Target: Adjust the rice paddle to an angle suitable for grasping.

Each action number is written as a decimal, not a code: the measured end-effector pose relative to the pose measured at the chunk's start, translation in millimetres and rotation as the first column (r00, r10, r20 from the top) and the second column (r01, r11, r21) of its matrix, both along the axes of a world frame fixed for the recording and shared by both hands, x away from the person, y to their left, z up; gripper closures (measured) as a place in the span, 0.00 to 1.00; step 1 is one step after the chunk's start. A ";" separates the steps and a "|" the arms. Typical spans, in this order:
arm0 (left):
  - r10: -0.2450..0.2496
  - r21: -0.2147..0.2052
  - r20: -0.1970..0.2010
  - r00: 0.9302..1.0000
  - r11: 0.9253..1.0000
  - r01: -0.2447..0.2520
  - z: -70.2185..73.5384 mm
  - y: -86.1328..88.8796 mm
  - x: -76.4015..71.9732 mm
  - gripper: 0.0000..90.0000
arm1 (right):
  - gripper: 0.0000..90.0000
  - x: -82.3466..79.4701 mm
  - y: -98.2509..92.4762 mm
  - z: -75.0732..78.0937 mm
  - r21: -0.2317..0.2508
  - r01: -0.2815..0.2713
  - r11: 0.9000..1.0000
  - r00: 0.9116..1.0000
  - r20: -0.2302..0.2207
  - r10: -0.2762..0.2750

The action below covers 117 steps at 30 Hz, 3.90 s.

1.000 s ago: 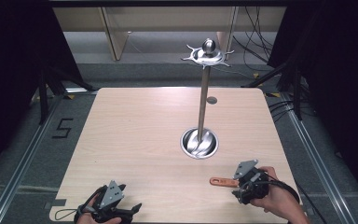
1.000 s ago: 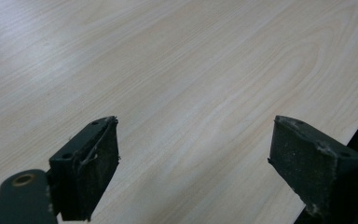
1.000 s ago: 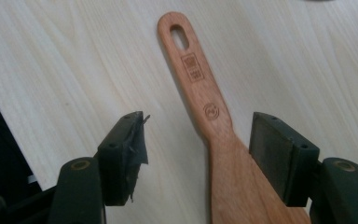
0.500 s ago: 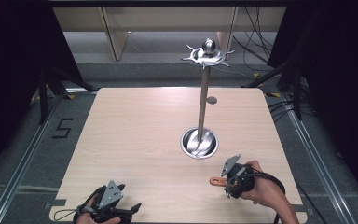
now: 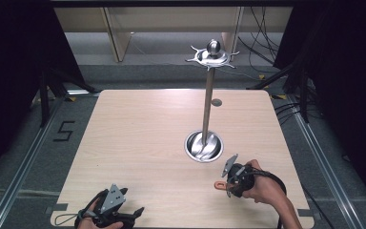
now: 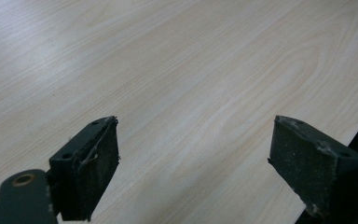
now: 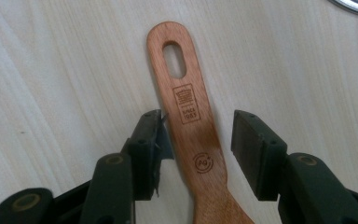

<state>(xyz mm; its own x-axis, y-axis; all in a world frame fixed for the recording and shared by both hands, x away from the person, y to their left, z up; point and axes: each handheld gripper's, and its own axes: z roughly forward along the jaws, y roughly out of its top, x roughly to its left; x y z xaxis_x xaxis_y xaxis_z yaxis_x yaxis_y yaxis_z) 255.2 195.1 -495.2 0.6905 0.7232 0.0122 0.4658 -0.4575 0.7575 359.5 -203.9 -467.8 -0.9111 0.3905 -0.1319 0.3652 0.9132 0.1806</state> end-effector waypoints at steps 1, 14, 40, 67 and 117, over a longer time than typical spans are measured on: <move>0.002 -0.011 -0.002 1.000 1.000 -0.002 0.1 -0.2 -0.6 0.17 | 0.61 1.1 0.1 -0.4 0.004 -0.005 1.000 1.000 -0.008 0.005; 0.007 0.003 0.014 1.000 1.000 -0.007 -0.7 -0.6 0.3 0.17 | 0.66 7.3 8.3 -5.5 -0.041 0.008 0.999 0.999 -0.047 -0.010; -0.015 -0.006 0.007 1.000 1.000 0.015 0.4 -0.9 -0.1 0.17 | 0.74 21.9 15.4 -6.5 -0.101 0.020 0.995 0.993 -0.114 -0.032; 0.013 0.001 0.015 1.000 1.000 -0.013 -0.8 -1.4 -0.4 0.17 | 0.74 19.2 -10.3 46.0 0.273 0.147 0.951 0.986 0.042 -0.164; 0.010 -0.009 0.006 1.000 1.000 -0.010 0.4 1.1 0.6 0.17 | 0.74 11.0 -48.1 141.1 0.814 0.030 0.580 0.880 0.254 -0.402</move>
